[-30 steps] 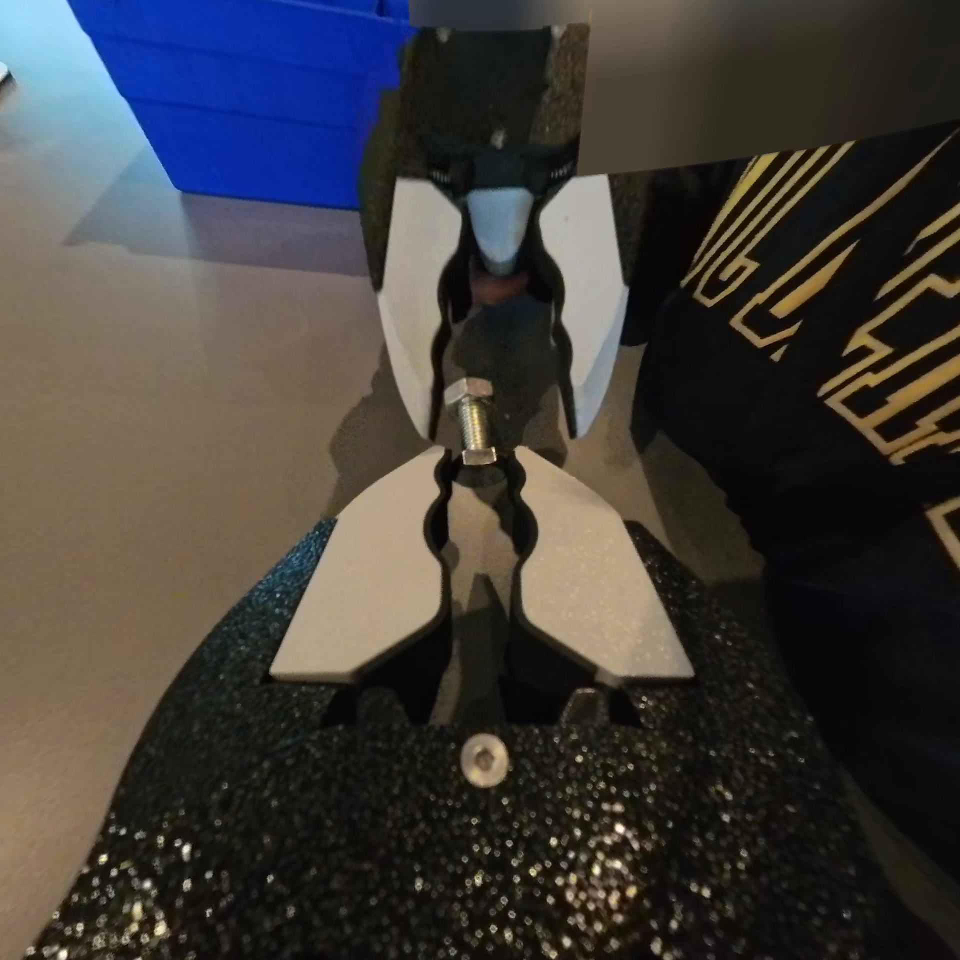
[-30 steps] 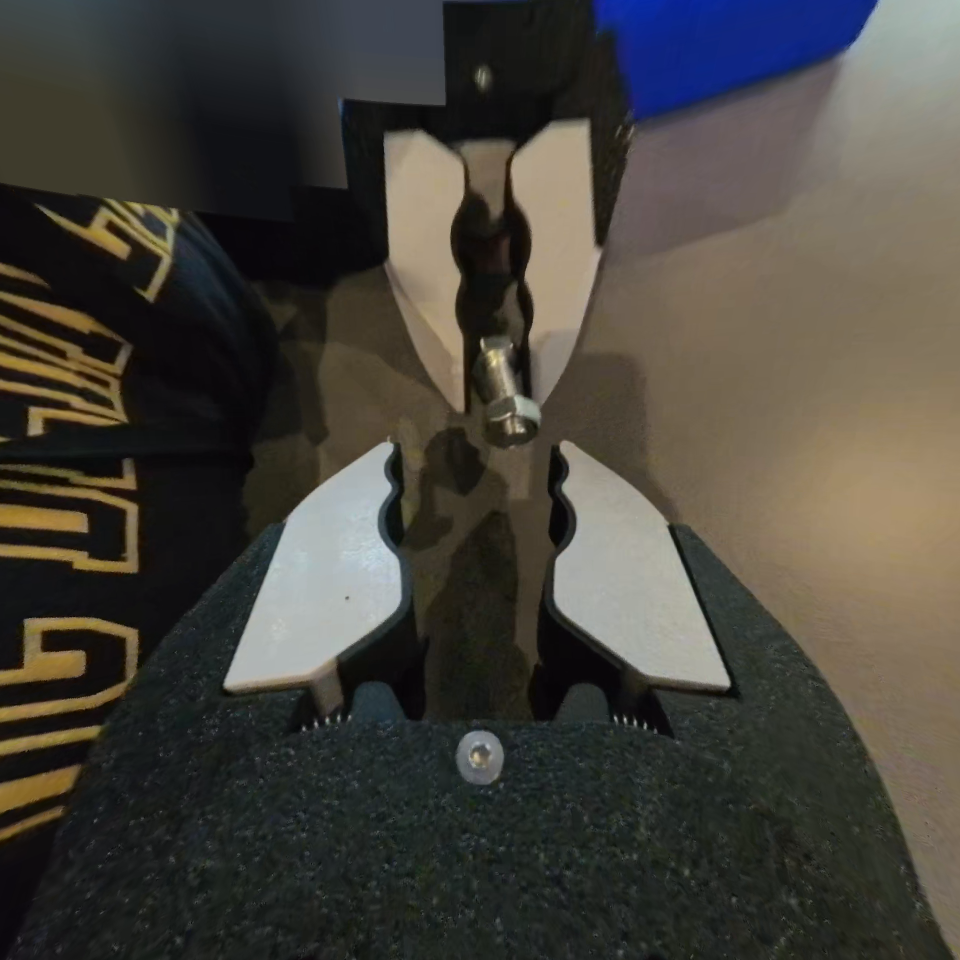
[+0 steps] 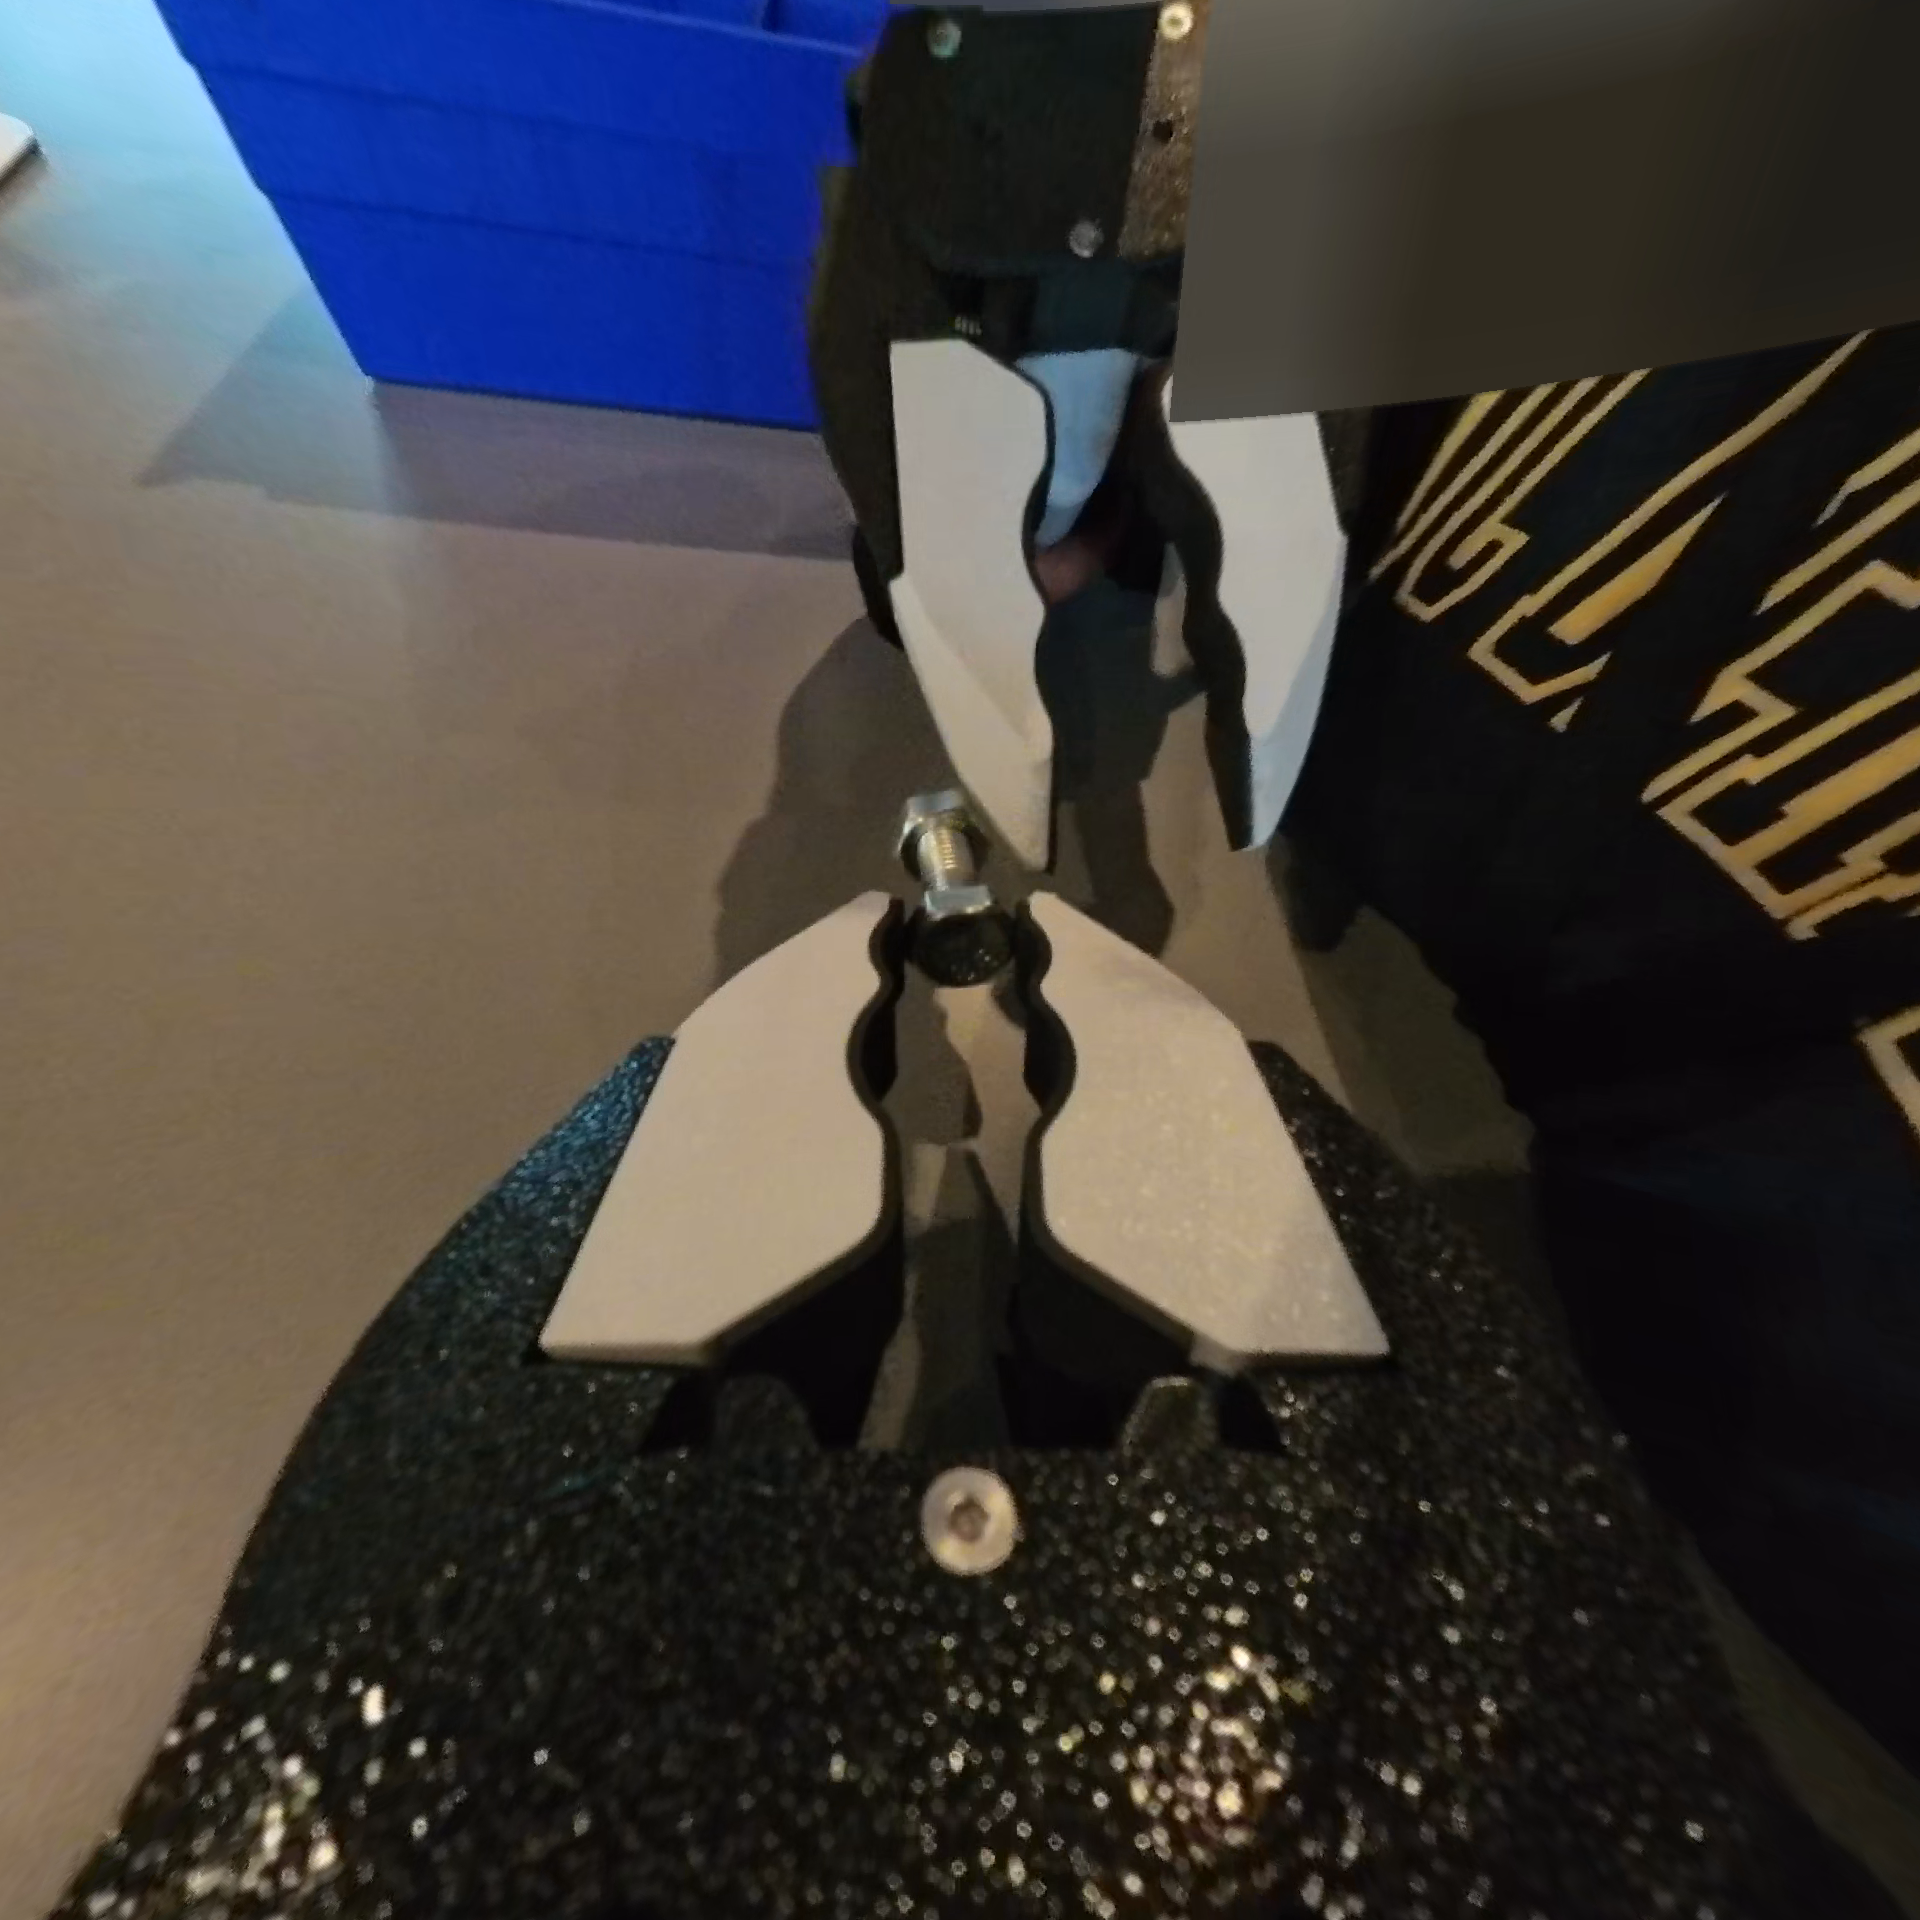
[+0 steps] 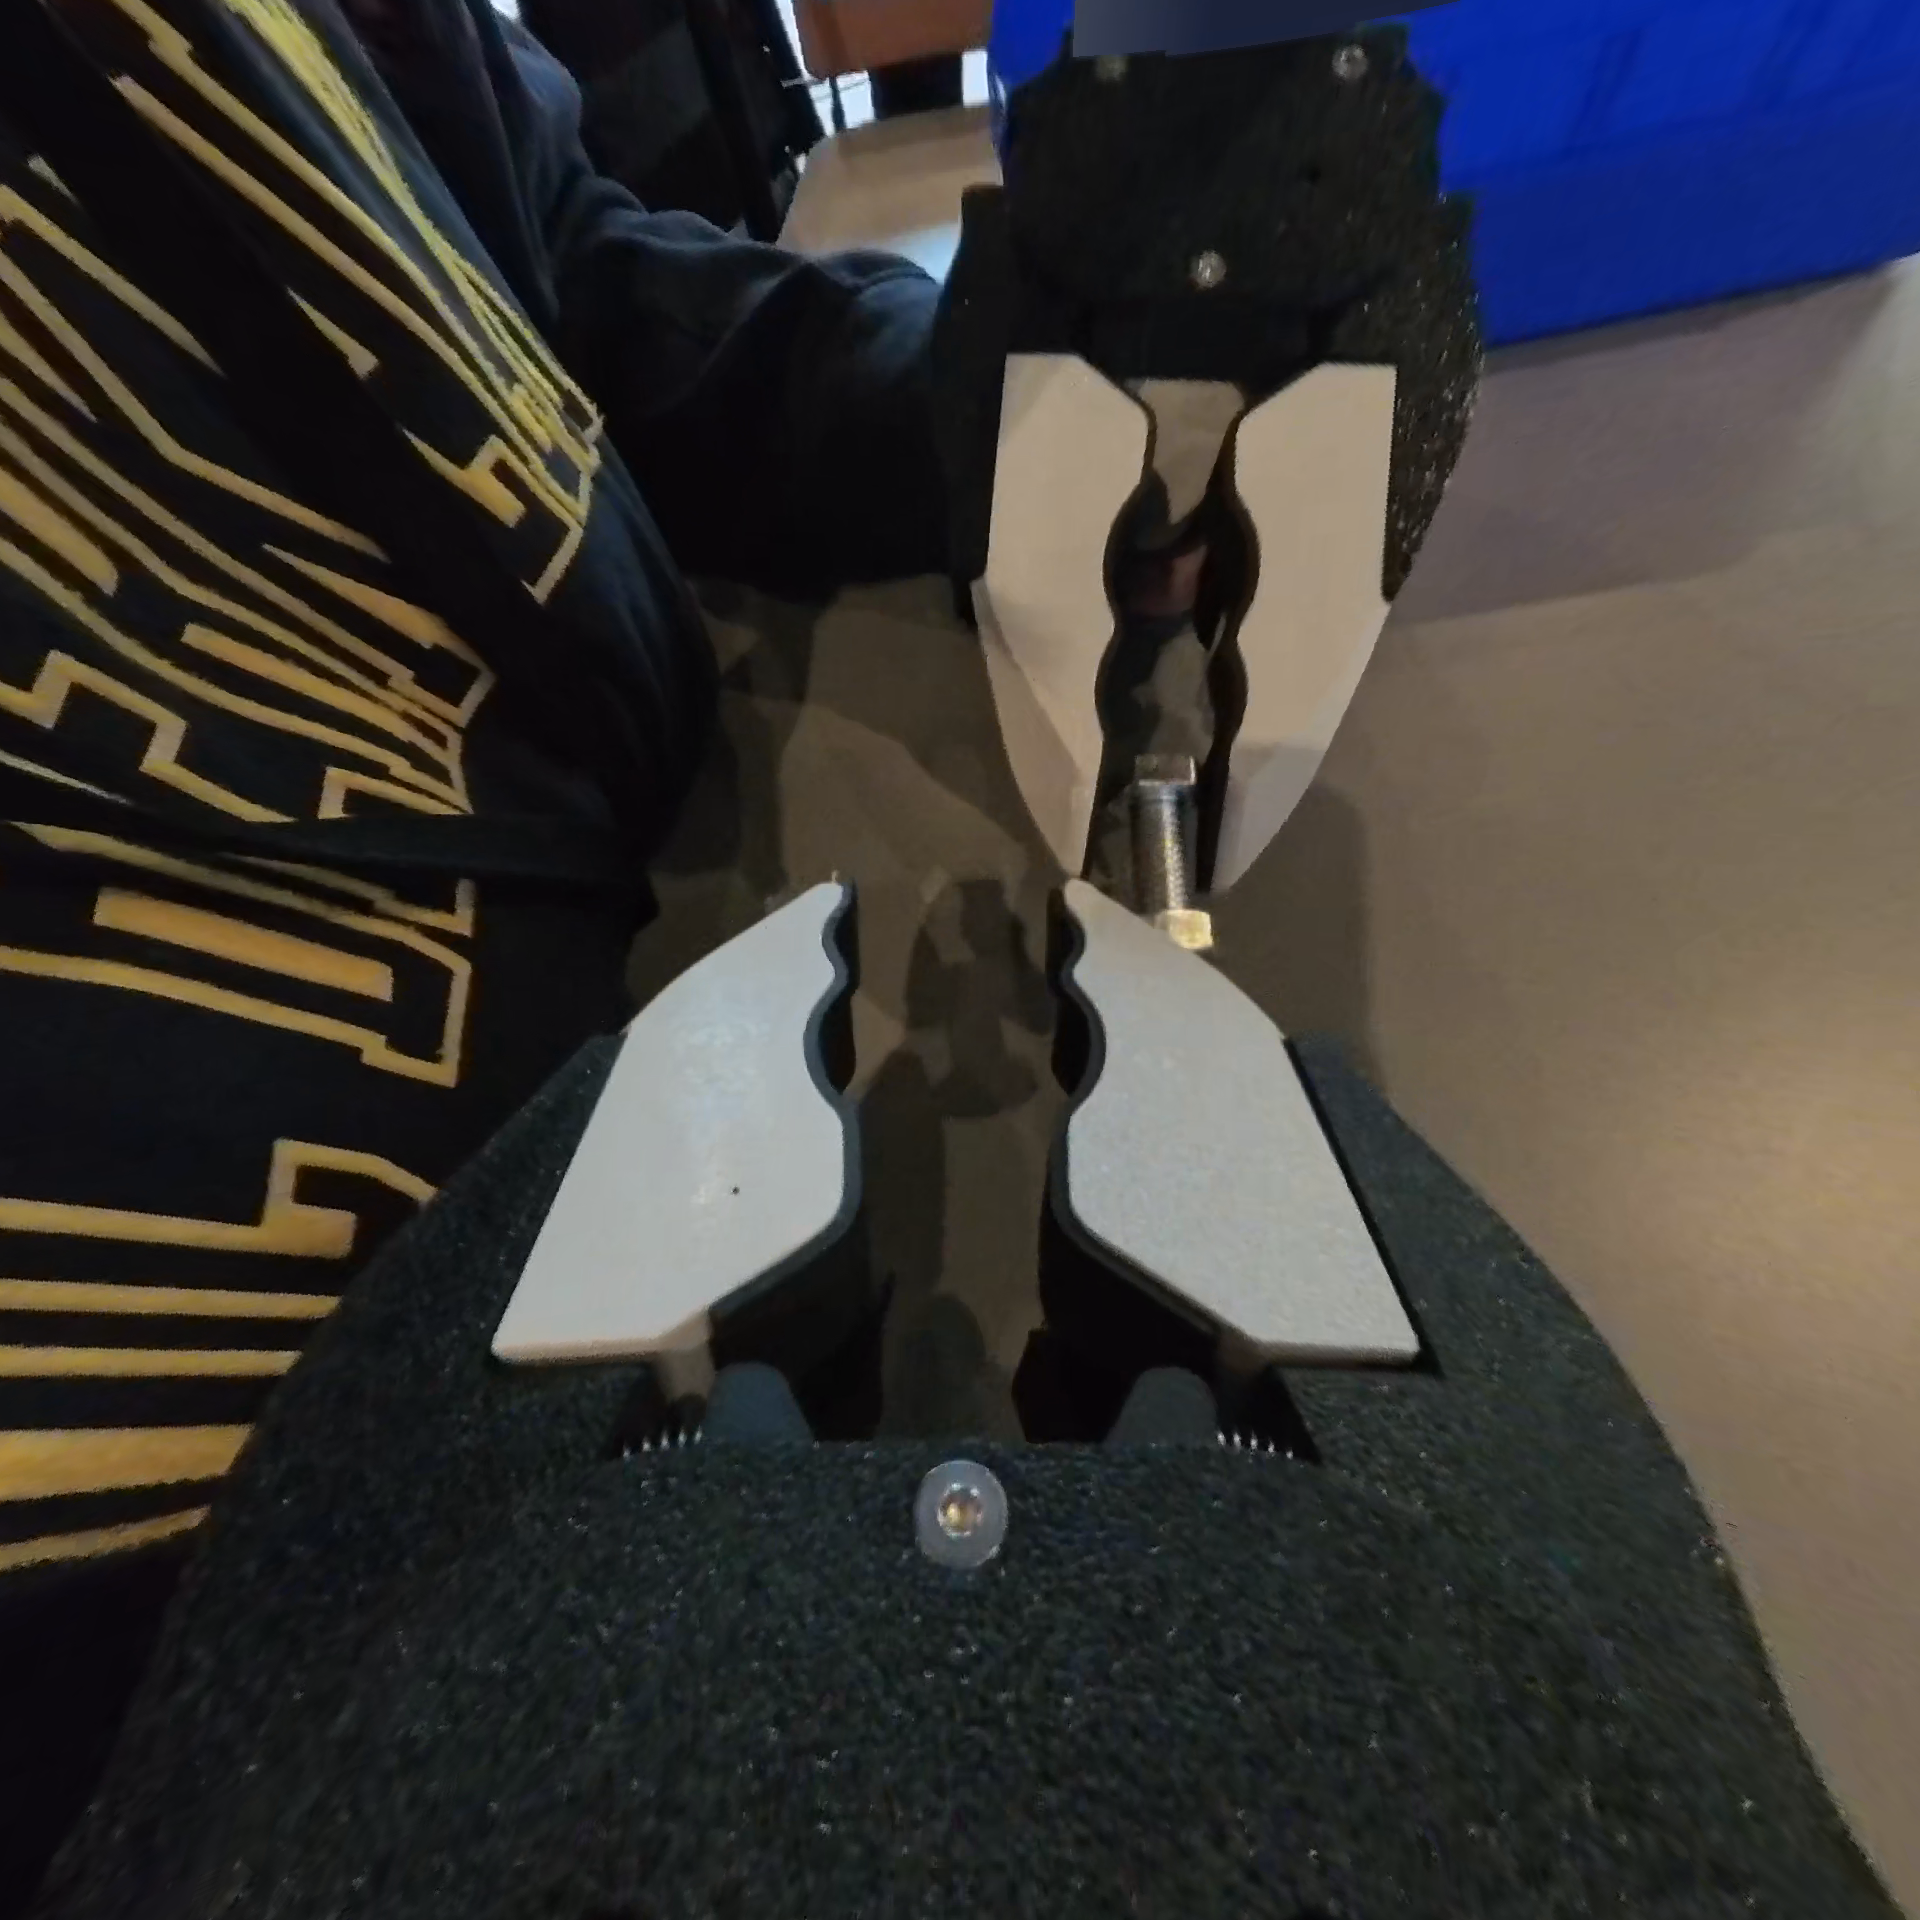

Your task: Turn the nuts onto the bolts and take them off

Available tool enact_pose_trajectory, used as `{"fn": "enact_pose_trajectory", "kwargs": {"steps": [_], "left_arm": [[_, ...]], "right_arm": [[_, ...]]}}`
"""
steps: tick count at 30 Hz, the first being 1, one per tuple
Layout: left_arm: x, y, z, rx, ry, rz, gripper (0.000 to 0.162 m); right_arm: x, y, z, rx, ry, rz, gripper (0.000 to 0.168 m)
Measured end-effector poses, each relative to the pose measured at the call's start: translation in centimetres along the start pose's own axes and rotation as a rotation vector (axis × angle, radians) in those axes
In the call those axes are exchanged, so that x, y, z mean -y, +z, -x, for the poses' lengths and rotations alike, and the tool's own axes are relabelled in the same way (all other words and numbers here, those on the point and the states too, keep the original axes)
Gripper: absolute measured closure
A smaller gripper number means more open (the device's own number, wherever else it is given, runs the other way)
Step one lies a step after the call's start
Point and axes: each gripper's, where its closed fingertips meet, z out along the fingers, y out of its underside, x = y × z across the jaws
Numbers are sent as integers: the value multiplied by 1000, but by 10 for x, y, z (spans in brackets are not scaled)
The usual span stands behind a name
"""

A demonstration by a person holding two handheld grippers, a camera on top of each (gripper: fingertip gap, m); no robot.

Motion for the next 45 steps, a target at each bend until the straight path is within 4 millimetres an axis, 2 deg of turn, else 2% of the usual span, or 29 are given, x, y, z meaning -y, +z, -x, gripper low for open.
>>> {"fn": "enact_pose_trajectory", "kwargs": {"steps": [8, 15, 21, 23, 40, 45], "left_arm": [[14, -8, 3, 11, -5, -112, 143], [30, -16, 0, -14, -6, -250, 143], [35, -20, -2, -40, -11, -296, 143], [37, -21, -5, -66, -18, -318, 143], [35, -18, -7, -88, -26, -294, 143], [34, -16, -5, -72, -32, -281, 143]], "right_arm": [[7, -5, 0, 20, 45, -56, 133], [29, -14, 8, 98, 89, -206, 126], [27, -13, -1, 40, 105, -201, 124], [28, -14, -7, 4, 106, -211, 118], [42, -20, -7, -56, 24, -302, 106], [47, -23, -1, -42, -21, -327, 109]]}}
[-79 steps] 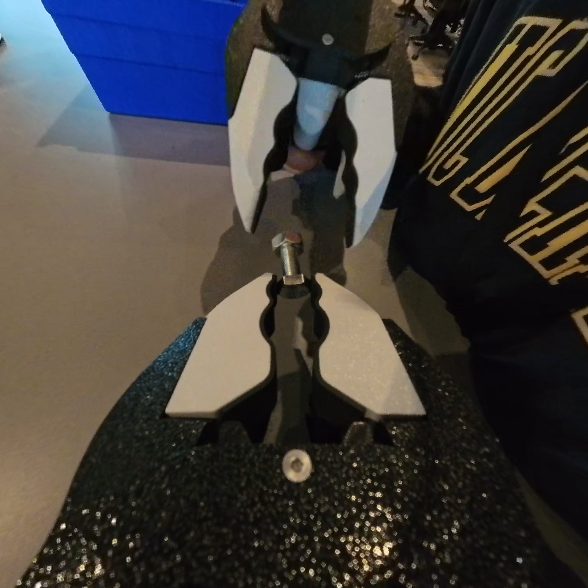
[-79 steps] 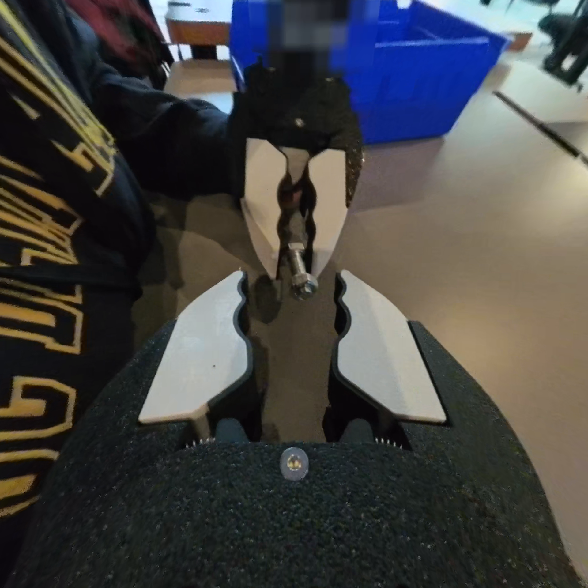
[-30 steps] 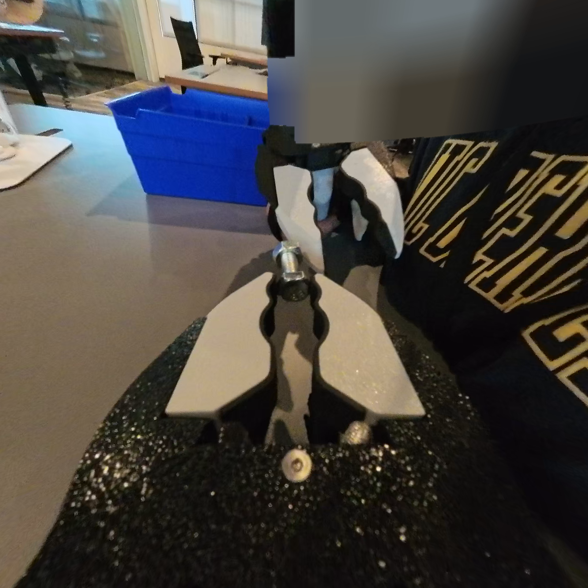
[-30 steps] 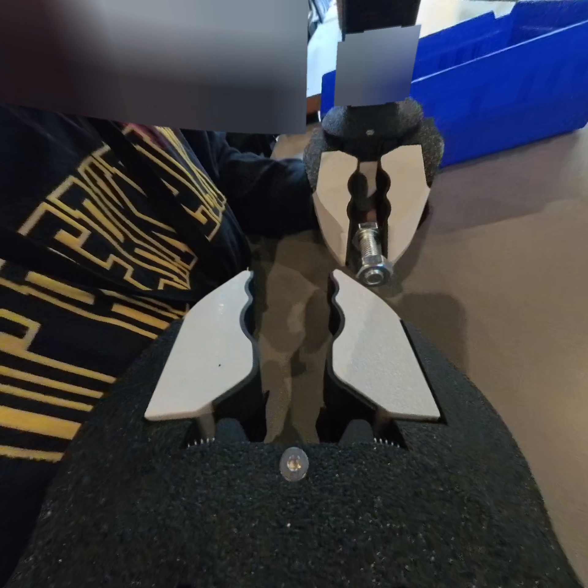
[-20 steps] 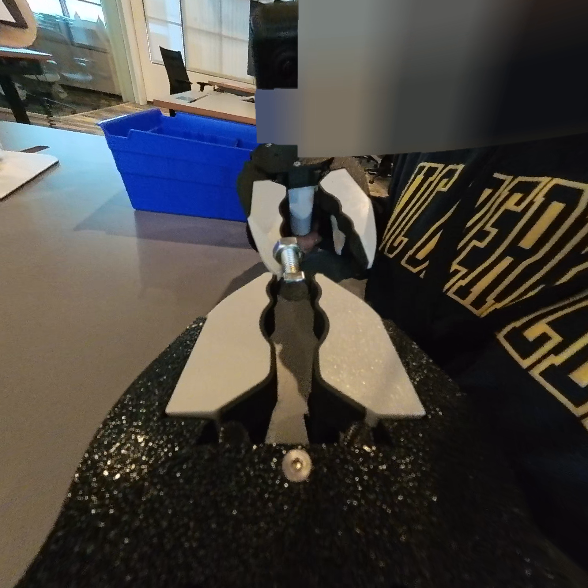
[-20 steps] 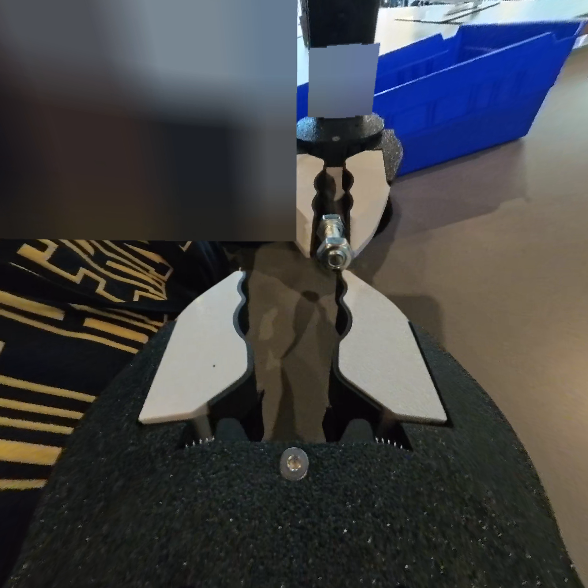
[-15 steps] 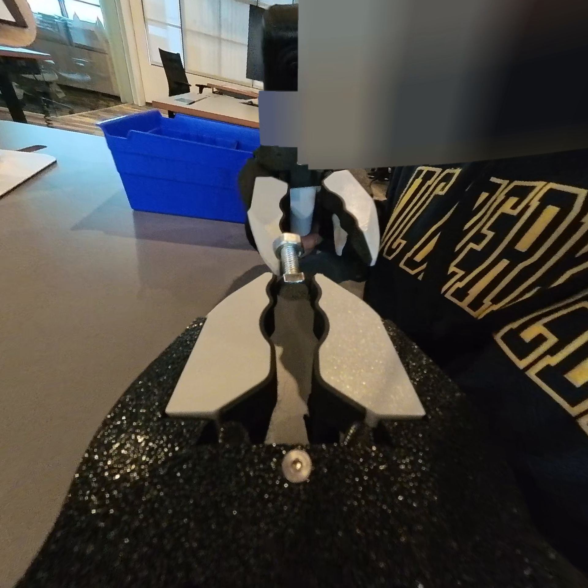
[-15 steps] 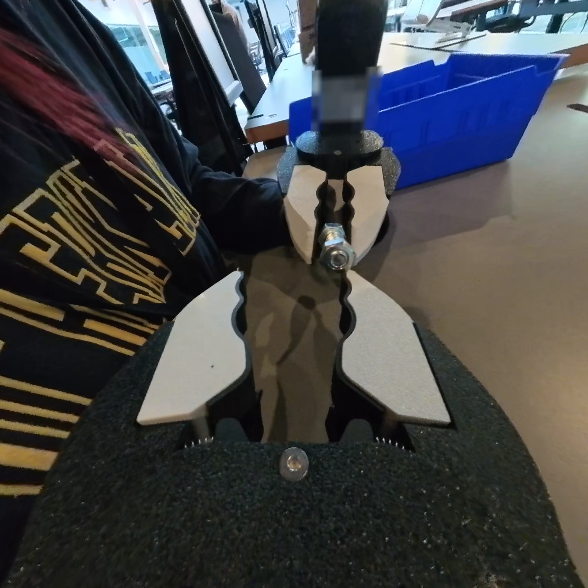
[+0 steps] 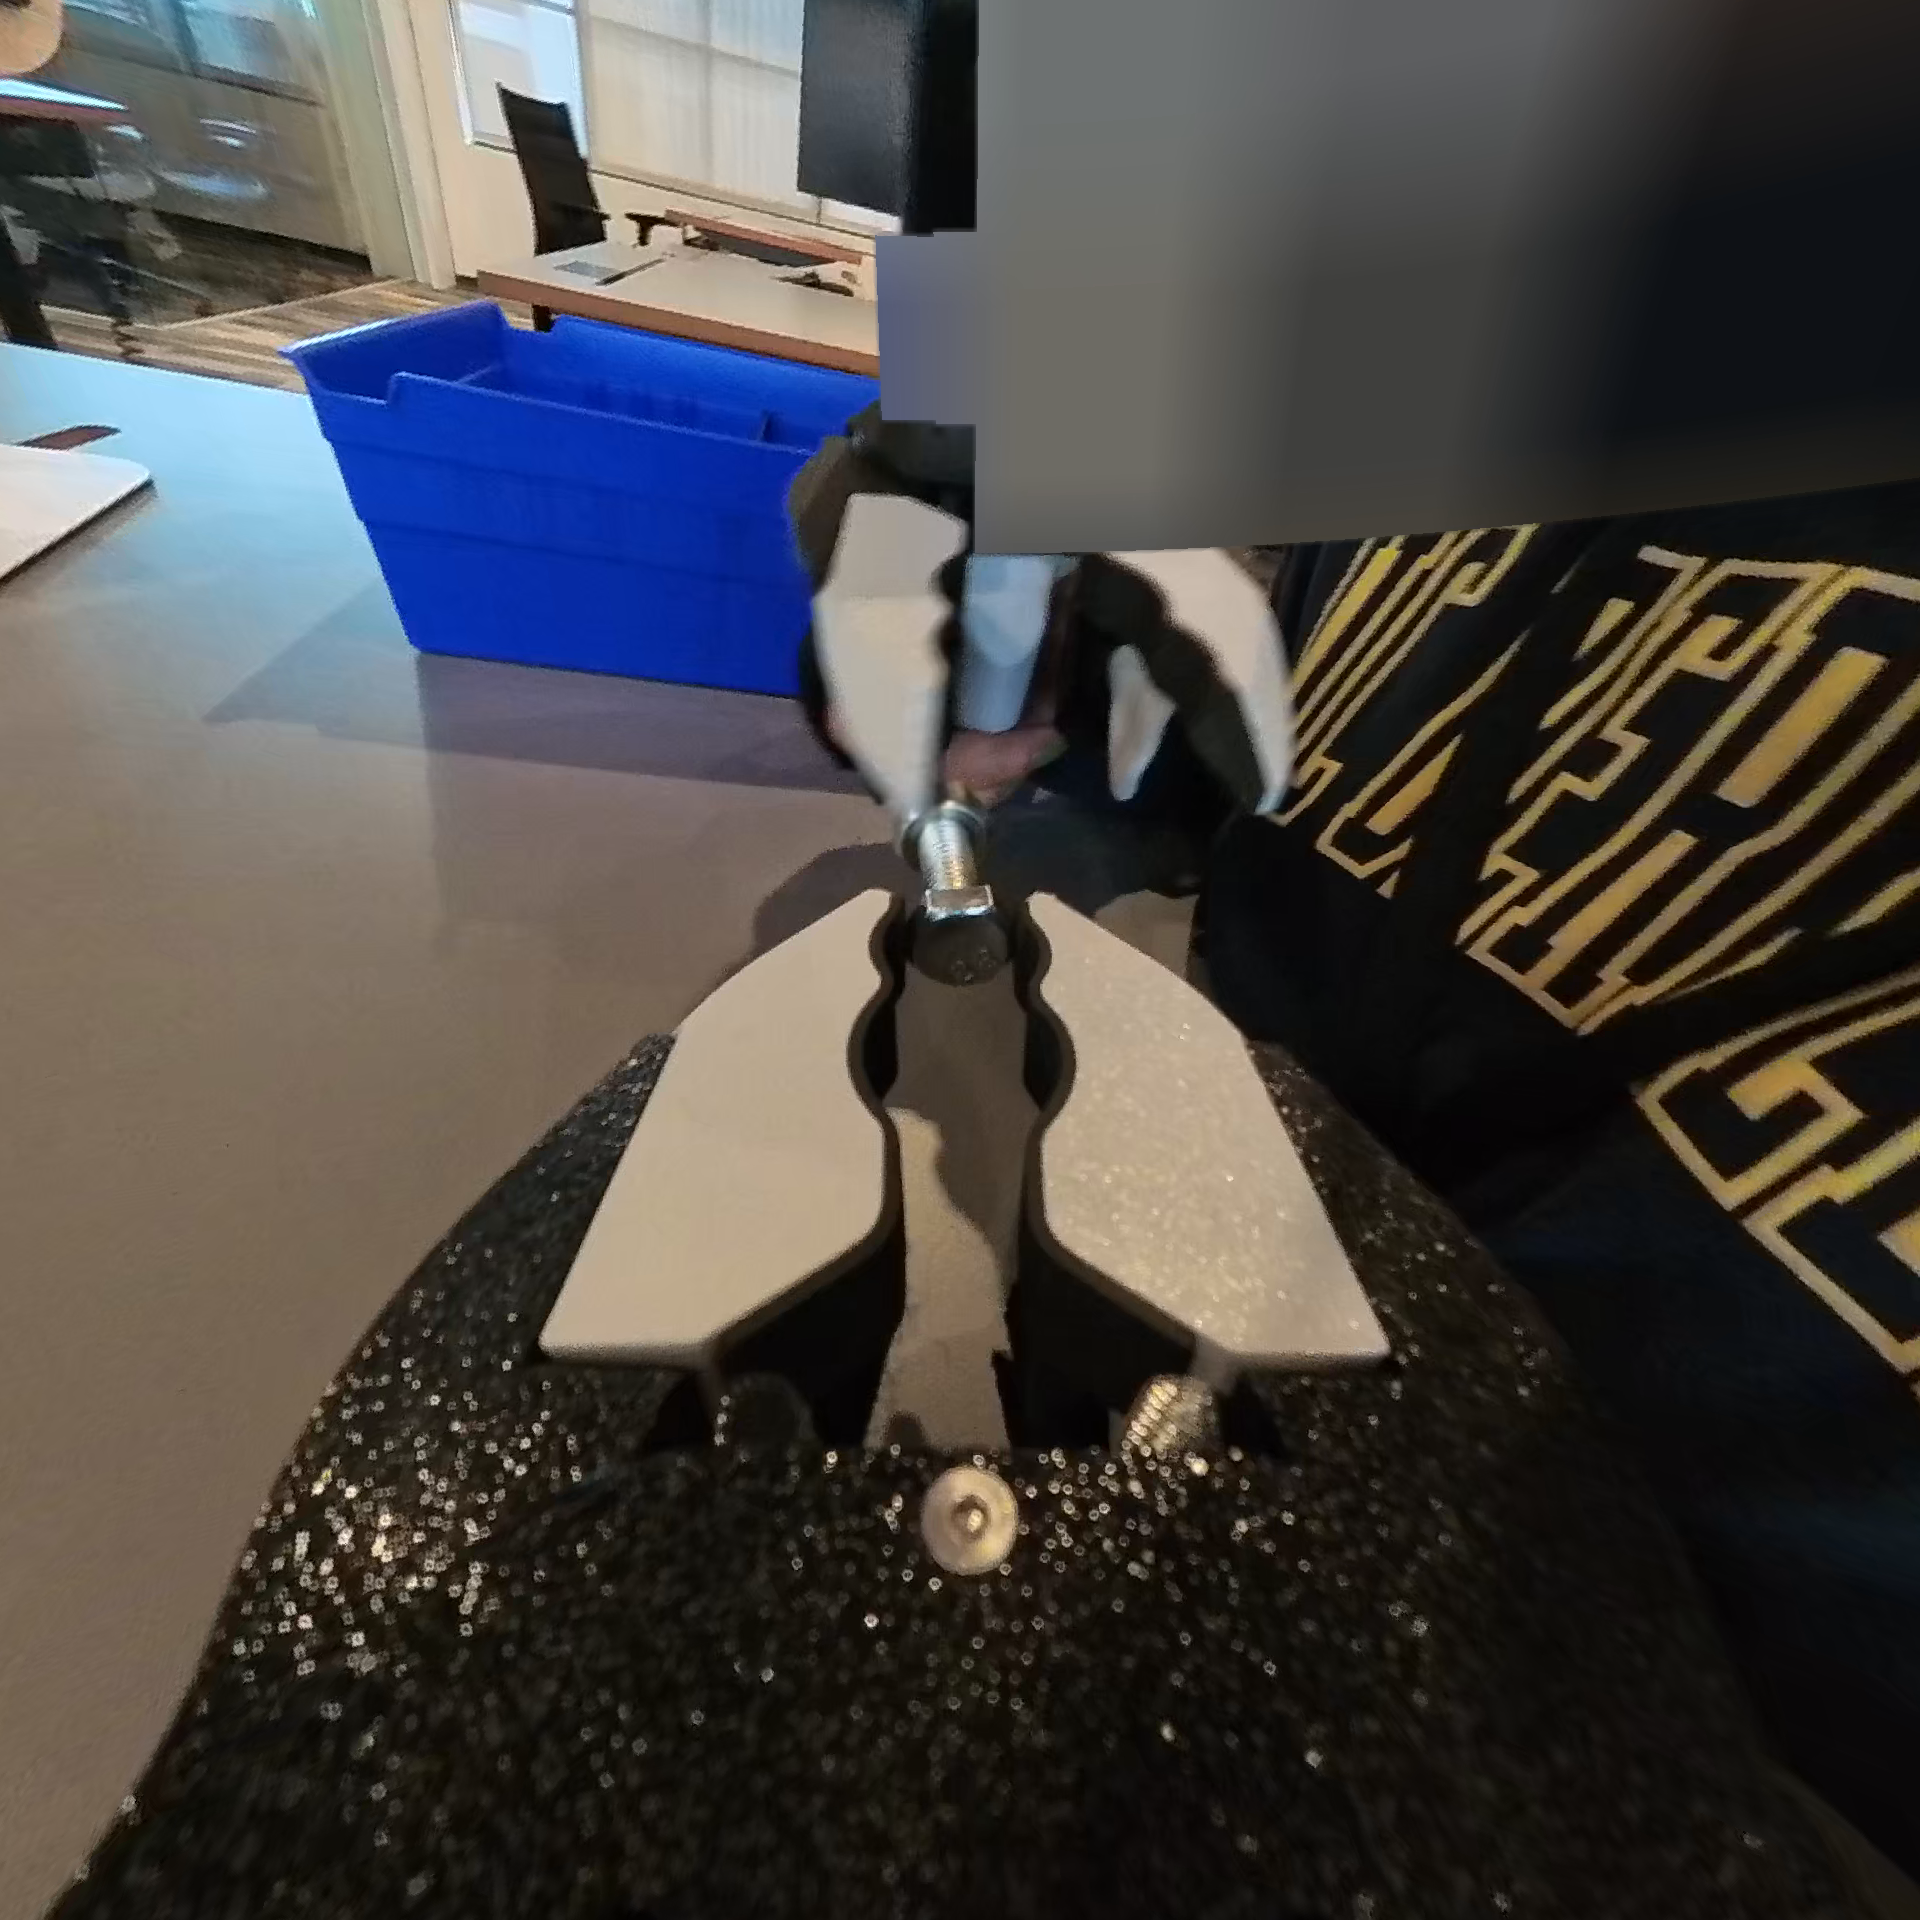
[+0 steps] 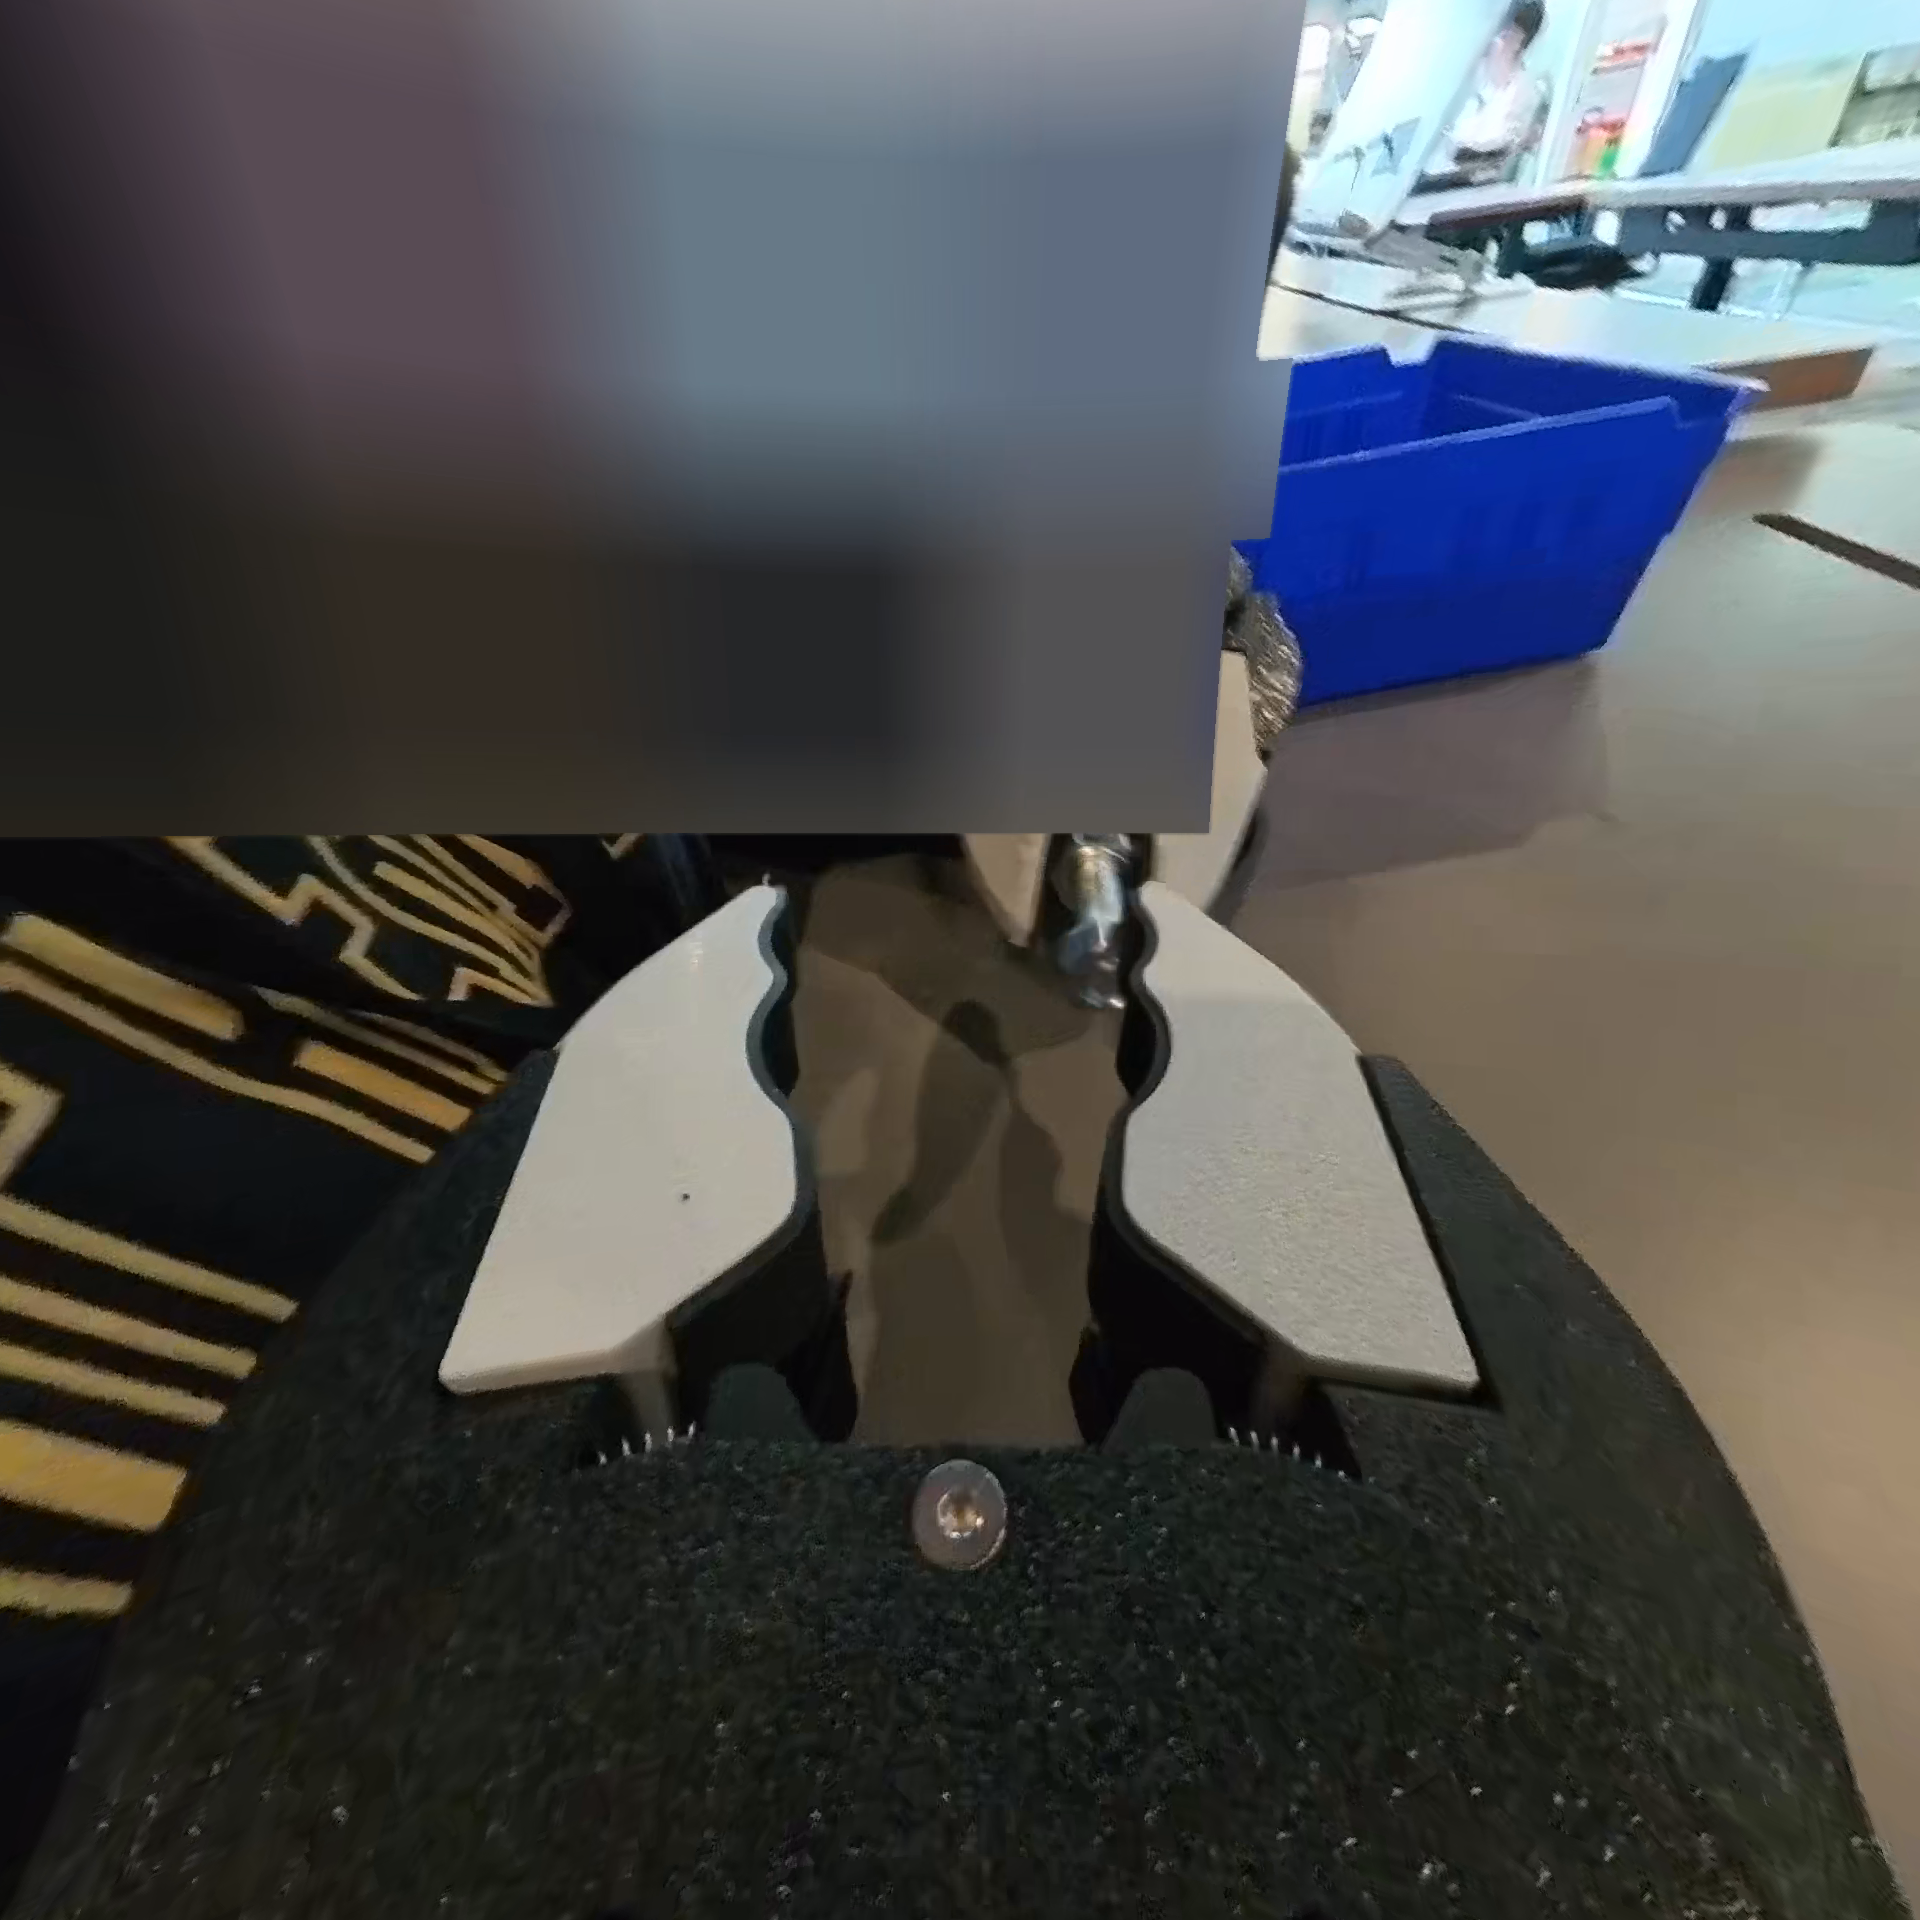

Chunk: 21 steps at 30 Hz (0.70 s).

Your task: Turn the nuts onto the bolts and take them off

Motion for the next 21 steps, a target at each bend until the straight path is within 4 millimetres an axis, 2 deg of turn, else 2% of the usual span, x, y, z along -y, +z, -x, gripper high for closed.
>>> {"fn": "enact_pose_trajectory", "kwargs": {"steps": [12, 15, 21], "left_arm": [[8, -6, 4, 21, -23, -63, 143], [10, -8, 3, -1, -34, -84, 143], [8, -5, -2, -35, -33, -65, 143]], "right_arm": [[-13, 1, 4, 31, 16, 92, 127], [-17, 3, -2, -2, 30, 113, 119], [-12, 2, -8, -47, 13, 82, 109]]}}
